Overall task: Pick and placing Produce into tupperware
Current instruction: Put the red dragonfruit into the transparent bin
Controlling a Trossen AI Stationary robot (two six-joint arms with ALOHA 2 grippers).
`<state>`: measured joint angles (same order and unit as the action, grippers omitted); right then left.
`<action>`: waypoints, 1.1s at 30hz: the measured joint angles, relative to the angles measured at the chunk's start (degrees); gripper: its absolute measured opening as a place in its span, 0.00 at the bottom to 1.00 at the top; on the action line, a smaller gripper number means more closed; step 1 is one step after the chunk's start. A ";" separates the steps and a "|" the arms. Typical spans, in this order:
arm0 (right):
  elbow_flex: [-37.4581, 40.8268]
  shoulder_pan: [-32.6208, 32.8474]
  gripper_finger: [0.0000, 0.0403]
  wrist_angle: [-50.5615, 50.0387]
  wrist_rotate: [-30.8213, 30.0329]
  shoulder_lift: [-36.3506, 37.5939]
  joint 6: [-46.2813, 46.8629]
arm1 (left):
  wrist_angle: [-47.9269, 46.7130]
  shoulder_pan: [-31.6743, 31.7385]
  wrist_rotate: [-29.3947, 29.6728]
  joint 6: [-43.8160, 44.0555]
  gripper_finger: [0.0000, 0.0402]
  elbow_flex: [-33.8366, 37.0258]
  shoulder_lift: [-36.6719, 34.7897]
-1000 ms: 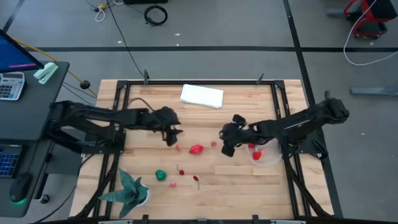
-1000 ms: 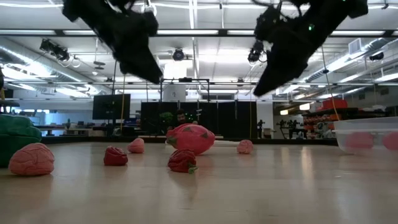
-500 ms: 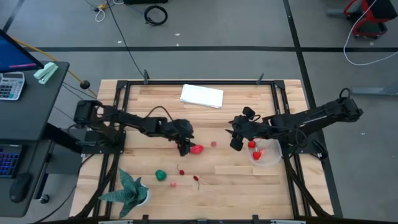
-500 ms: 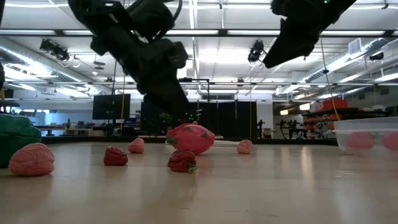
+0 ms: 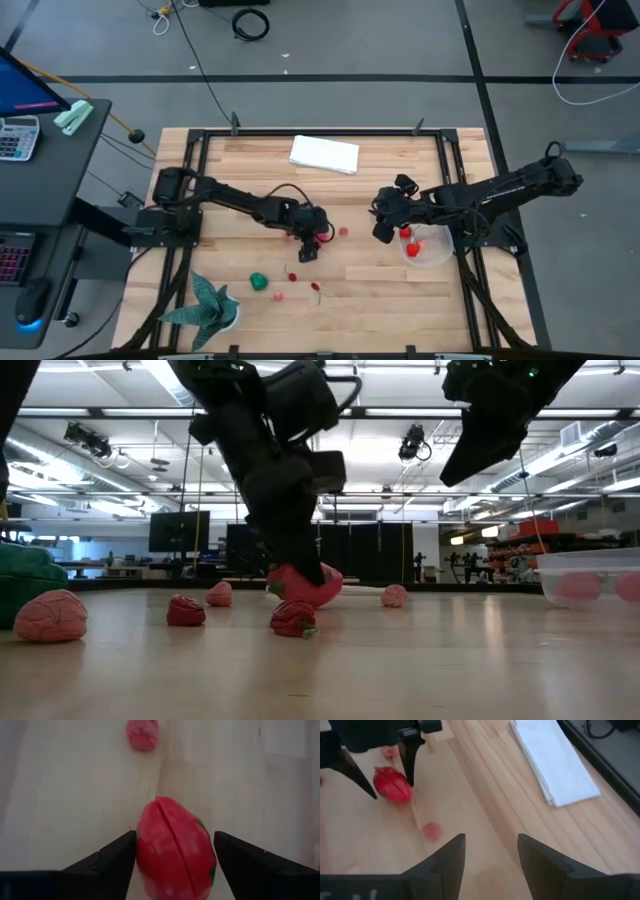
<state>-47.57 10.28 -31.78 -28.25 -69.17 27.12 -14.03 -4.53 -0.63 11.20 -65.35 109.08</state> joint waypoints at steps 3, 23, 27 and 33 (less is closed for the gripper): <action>0.00 0.00 0.47 -1.28 -0.07 0.03 0.21 | 0.71 -0.65 -0.04 -0.20 0.70 -1.17 1.81; -7.76 -0.02 0.42 -12.29 -0.93 6.60 -5.49 | 5.40 0.24 1.97 -4.38 0.62 -9.19 2.47; -15.77 -0.03 0.37 -19.24 -2.95 11.05 -6.02 | 13.69 0.98 5.26 -4.56 0.61 -13.62 3.22; -24.86 -0.04 0.35 -21.99 -3.37 16.97 -9.22 | 21.37 1.83 6.02 -7.50 0.57 -25.17 9.41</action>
<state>-72.43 10.24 -53.77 -31.62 -52.20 17.90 7.33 -2.70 5.39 3.69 -90.52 118.49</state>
